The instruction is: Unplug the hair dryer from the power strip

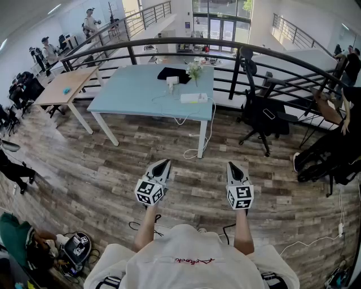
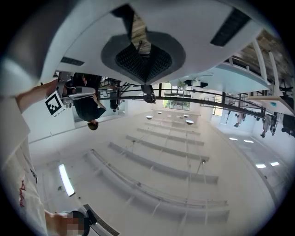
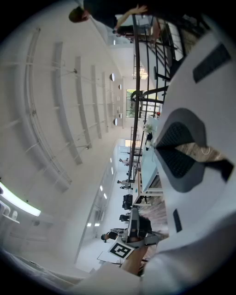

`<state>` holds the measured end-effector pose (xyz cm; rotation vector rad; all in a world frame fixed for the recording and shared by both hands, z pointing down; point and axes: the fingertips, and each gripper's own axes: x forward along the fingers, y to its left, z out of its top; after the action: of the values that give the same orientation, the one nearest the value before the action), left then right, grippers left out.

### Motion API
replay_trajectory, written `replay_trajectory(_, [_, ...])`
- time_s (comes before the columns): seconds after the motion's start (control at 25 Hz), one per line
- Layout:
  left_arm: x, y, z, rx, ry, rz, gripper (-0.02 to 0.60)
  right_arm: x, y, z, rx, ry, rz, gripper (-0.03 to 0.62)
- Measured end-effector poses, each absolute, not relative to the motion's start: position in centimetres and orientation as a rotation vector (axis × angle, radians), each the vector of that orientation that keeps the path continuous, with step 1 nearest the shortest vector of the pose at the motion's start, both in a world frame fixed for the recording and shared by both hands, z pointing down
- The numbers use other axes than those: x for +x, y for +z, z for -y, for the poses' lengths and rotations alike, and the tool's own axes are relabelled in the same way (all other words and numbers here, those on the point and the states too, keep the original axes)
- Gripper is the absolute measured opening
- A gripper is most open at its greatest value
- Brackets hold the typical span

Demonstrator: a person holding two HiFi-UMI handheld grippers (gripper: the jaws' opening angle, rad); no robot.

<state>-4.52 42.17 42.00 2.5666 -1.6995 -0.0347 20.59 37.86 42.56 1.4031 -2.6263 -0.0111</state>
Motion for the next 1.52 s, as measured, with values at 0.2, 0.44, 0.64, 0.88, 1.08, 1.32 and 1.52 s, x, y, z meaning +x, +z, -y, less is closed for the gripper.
replay_trajectory(0.2, [-3.6,41.9,-42.0,2.573,-0.03,1.686,0.008,20.9,42.4,-37.5,1.398,-0.011,2.637,0.017])
replay_trajectory(0.44, [-2.8,42.3,-41.9,2.566,-0.03,1.684,0.008,20.8,42.7,-37.5,1.356,0.006,2.673,0.017])
replay_trajectory(0.64, [-1.5,42.2,-41.5,2.558,-0.033,1.691,0.008,21.5,42.8,-37.2,1.327,0.029,2.708,0.017])
replay_trajectory(0.88, [0.5,42.3,-40.8,2.544,-0.035,1.706,0.008,22.7,43.5,-36.5,1.274,0.034,2.712,0.017])
replay_trajectory(1.08, [2.2,42.8,-39.9,2.535,-0.026,1.711,0.008,23.9,44.1,-35.4,1.255,0.046,2.72,0.017])
replay_trajectory(1.32, [3.0,43.3,-38.8,2.532,-0.021,1.711,0.008,24.0,44.4,-34.2,1.23,0.04,2.73,0.017])
replay_trajectory(1.52, [2.7,43.8,-37.5,2.53,-0.018,1.71,0.008,23.5,44.9,-32.8,1.22,0.043,2.726,0.017])
